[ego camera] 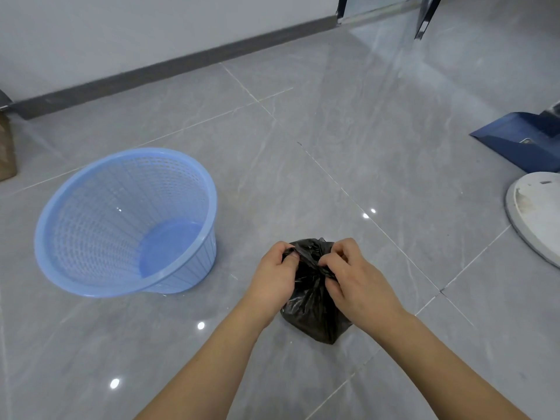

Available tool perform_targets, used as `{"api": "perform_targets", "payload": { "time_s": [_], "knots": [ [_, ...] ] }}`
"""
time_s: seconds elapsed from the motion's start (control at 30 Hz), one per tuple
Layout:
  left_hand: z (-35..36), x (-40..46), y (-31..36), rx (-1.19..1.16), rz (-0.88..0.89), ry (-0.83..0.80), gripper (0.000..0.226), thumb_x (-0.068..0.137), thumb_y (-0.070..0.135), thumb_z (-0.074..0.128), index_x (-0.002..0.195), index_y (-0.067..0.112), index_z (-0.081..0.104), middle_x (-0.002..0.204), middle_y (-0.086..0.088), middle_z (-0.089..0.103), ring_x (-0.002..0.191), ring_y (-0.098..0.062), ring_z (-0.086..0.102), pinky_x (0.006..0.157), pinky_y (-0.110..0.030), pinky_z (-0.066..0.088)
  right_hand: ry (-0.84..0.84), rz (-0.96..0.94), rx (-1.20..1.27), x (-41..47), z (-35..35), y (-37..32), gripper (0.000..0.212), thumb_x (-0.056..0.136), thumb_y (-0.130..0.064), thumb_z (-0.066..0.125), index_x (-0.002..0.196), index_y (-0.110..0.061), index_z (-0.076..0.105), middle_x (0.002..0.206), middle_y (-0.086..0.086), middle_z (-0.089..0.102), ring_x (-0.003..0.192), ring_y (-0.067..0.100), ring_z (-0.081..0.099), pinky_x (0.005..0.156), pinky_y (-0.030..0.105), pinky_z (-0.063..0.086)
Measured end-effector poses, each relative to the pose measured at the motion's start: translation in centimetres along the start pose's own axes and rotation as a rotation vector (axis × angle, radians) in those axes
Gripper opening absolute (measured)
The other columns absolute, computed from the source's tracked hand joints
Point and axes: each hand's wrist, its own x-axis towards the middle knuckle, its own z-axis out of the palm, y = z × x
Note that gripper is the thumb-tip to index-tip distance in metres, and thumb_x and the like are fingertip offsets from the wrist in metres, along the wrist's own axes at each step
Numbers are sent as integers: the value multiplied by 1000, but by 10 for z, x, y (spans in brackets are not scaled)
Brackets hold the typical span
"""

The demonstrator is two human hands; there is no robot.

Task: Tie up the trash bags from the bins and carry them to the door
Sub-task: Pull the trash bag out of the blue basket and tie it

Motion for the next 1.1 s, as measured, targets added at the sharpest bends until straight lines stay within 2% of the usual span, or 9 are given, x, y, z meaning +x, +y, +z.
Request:
{"api": "perform_targets", "payload": {
  "time_s": [0.1, 0.23, 0.33, 0.5, 0.67, 0.77, 0.9, 1.0, 1.1],
  "knots": [
    [3, 1, -1, -127, -6, -63, 18, 102, 12, 43, 102, 7, 60, 95, -4, 75, 88, -10, 68, 78, -24, 53, 35, -43, -43, 0, -7, 3, 21, 83, -22, 51, 100, -19, 63, 99, -4, 55, 57, 14, 54, 41, 21, 36],
    [8, 4, 1, -109, 16, -85, 18, 104, 13, 39, 100, 8, 56, 89, -8, 73, 84, -13, 68, 77, -24, 53, 76, -66, -3, -4, -12, 10, 25, 81, -17, 67, 101, -26, 54, 92, -11, 60, 61, 12, 57, 44, 23, 40],
    [11, 5, 2, -49, 57, -126, 20, 105, 15, 36, 98, 10, 54, 74, -2, 68, 73, -11, 64, 76, -24, 50, 121, -78, -2, -6, -13, 10, 32, 81, -14, 71, 102, -25, 49, 84, -10, 61, 58, 12, 56, 44, 21, 38],
    [12, 8, 5, -4, 47, -151, 22, 105, 17, 37, 96, 12, 56, 67, -4, 67, 67, -10, 60, 73, -25, 46, 132, -119, 2, -7, -13, 16, 23, 92, -25, 49, 114, -27, 53, 94, -9, 64, 66, 12, 60, 47, 23, 45],
    [14, 11, 5, -50, 19, -112, 19, 102, 16, 42, 100, 9, 60, 86, -5, 67, 79, -15, 62, 75, -30, 51, 80, -66, 122, -10, -8, 14, 25, 91, -21, 58, 114, -30, 53, 101, -14, 65, 74, 7, 62, 58, 28, 54],
    [15, 10, 7, -47, 10, -130, 20, 104, 16, 40, 101, 11, 59, 79, 1, 66, 74, -9, 62, 71, -23, 50, 80, 24, 227, -10, -8, 15, 29, 91, -17, 61, 115, -31, 53, 103, -15, 64, 75, 8, 62, 65, 29, 54],
    [19, 10, 10, -1, 7, -146, 21, 104, 18, 39, 95, 17, 58, 70, 3, 61, 67, -9, 57, 67, -24, 46, 55, 91, 295, -11, -9, 16, 28, 92, -18, 59, 118, -27, 55, 106, -17, 61, 82, 6, 62, 72, 29, 53],
    [21, 12, 12, 44, -2, -150, 21, 101, 20, 41, 90, 21, 60, 66, 5, 57, 65, -13, 53, 68, -30, 45, 19, 84, 288, -10, -11, 17, 29, 91, -19, 58, 117, -31, 52, 105, -17, 59, 82, 8, 63, 72, 31, 54],
    [22, 14, 18, 42, -41, -150, 19, 99, 15, 43, 92, 15, 60, 65, 1, 55, 63, -15, 51, 65, -32, 44, 33, 56, 215, -7, -13, 20, 30, 90, -21, 54, 117, -32, 50, 101, -14, 58, 73, 11, 62, 64, 33, 54]
  ]
}}
